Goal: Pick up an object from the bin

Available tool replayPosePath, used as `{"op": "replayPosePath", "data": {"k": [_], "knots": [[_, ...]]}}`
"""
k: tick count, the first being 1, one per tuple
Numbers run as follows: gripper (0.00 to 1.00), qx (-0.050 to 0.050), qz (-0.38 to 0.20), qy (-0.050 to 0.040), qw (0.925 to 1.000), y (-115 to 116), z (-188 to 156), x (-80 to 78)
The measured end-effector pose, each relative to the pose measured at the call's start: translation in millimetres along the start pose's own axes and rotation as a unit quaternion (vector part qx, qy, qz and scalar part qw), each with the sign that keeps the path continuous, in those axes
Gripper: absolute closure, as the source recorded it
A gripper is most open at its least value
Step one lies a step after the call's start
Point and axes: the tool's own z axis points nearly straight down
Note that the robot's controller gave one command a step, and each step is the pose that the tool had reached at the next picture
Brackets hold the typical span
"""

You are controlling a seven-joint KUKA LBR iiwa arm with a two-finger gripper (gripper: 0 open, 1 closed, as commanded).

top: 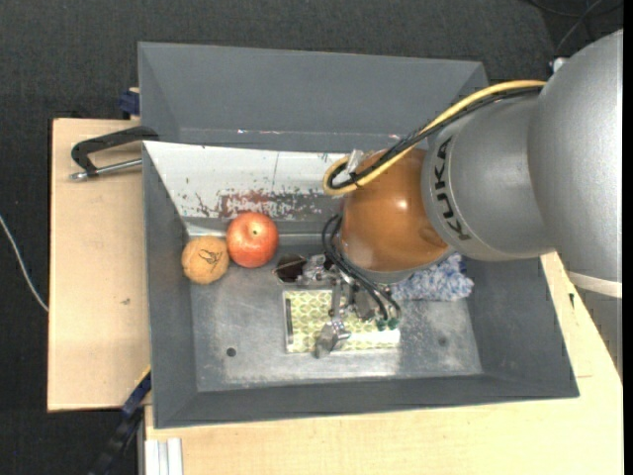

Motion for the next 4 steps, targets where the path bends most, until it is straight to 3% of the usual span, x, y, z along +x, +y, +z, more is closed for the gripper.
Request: {"op": "replayPosePath", "data": {"k": [1, 2, 3, 4], "knots": [[0.00, -0.001, 0.015, -0.0004, 0.9999, -1, -28, 6.2], [0.00, -0.001, -0.006, 0.0023, 1.0000, 0, 1, 0.1], [0.00, -0.001, -0.064, -0.0024, 0.9980, -2, -1, 8.9], [1.00, 0.000, -0.006, 0.0019, 1.0000, 0, -2, -1.3]]}}
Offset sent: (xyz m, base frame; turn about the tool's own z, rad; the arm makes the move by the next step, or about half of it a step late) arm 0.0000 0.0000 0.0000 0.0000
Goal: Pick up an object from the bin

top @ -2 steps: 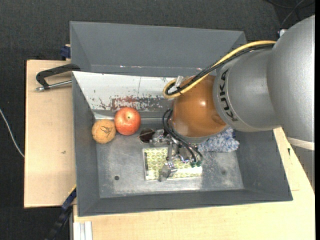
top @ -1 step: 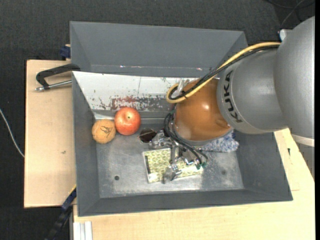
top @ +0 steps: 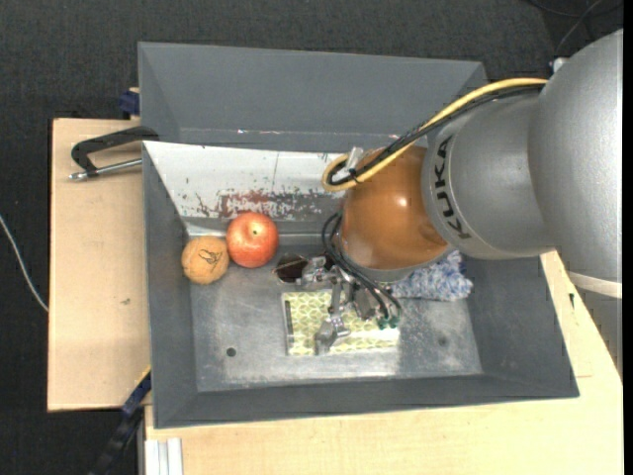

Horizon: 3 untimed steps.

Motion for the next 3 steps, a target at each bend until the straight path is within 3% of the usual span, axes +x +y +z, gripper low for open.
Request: {"op": "replayPosePath", "data": {"k": [2, 3], "knots": [[1.00, 0.000, 0.000, -0.0007, 1.0000, 0, -3, 0.2], [1.00, -0.001, 0.000, 0.0004, 1.0000, 1, -20, 0.9]]}}
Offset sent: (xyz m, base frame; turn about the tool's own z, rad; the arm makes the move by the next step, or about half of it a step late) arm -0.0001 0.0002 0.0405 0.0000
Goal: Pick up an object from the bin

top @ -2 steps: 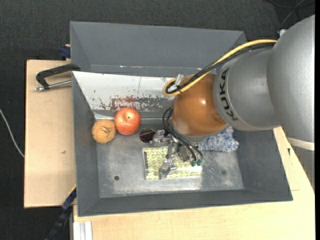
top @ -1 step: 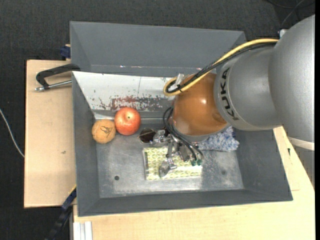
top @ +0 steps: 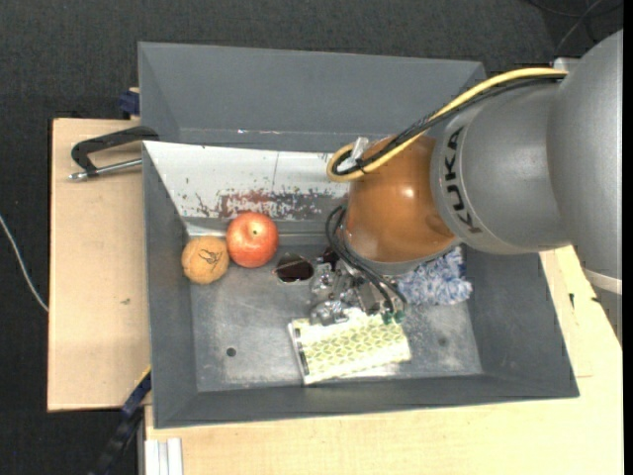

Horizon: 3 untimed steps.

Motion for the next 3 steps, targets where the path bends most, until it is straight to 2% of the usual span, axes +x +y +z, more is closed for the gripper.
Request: {"op": "replayPosePath", "data": {"k": [1, 3], "knots": [[1.00, 0.000, 0.000, 0.0006, 1.0000, 0, -22, 0.5], [1.00, 0.001, 0.000, -0.0036, 1.0000, 0, -50, -1.6]]}}
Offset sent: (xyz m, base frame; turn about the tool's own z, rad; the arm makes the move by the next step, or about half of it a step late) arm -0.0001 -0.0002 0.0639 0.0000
